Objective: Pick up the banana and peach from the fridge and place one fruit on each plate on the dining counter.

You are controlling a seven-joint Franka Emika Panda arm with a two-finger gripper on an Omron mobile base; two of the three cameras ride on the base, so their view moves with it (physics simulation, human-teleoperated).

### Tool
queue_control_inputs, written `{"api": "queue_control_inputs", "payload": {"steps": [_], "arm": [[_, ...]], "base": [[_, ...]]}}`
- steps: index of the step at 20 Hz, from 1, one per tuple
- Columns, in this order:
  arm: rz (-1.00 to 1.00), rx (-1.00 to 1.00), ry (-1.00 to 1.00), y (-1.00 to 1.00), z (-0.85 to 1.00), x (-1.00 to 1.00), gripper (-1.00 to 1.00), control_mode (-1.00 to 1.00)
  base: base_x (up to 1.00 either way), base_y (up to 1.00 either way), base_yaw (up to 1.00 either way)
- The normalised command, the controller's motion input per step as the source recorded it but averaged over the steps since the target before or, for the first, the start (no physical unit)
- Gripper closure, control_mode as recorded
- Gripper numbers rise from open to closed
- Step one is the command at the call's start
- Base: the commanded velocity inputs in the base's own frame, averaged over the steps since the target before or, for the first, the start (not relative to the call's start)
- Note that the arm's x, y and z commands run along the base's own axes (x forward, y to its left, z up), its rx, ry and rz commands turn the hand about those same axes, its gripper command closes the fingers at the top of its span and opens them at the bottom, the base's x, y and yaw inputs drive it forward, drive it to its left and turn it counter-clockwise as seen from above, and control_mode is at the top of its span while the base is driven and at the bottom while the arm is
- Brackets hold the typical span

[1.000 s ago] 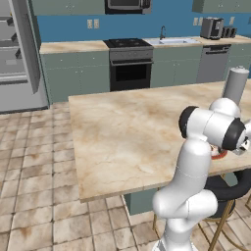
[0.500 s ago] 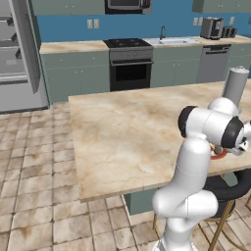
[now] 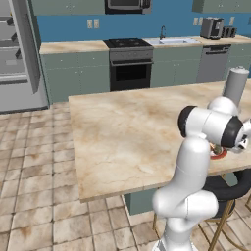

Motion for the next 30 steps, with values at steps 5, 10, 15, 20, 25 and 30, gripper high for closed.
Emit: {"api": "queue_control_inputs", "payload": {"steps": [5, 10, 15, 20, 25, 30], "arm": [[0.14, -0.1, 0.25, 0.3, 0.69, -0.04, -1.0, -1.0], [0.32, -0.36, 0.26, 0.82, 0.58, -0.73, -1.0, -1.0], [0.3, -0.32, 0.2, 0.99, 0.29, -1.0, -1.0, -1.0], [0.34, -0.27, 0.1, 1.0, 0.06, -1.0, -1.0, -1.0], [0.29, -0.16, 0.0, 1.0, 0.04, -1.0, -1.0, -1.0], [0.21, 0.0, -0.23, 1.0, 0.36, -0.93, -1.0, -1.0]], "base": [[0.0, 0.0, 0.0], [0.0, 0.0, 0.0], [0.0, 0.0, 0.0], [0.0, 0.0, 0.0], [0.0, 0.0, 0.0], [0.0, 0.0, 0.0]]}}
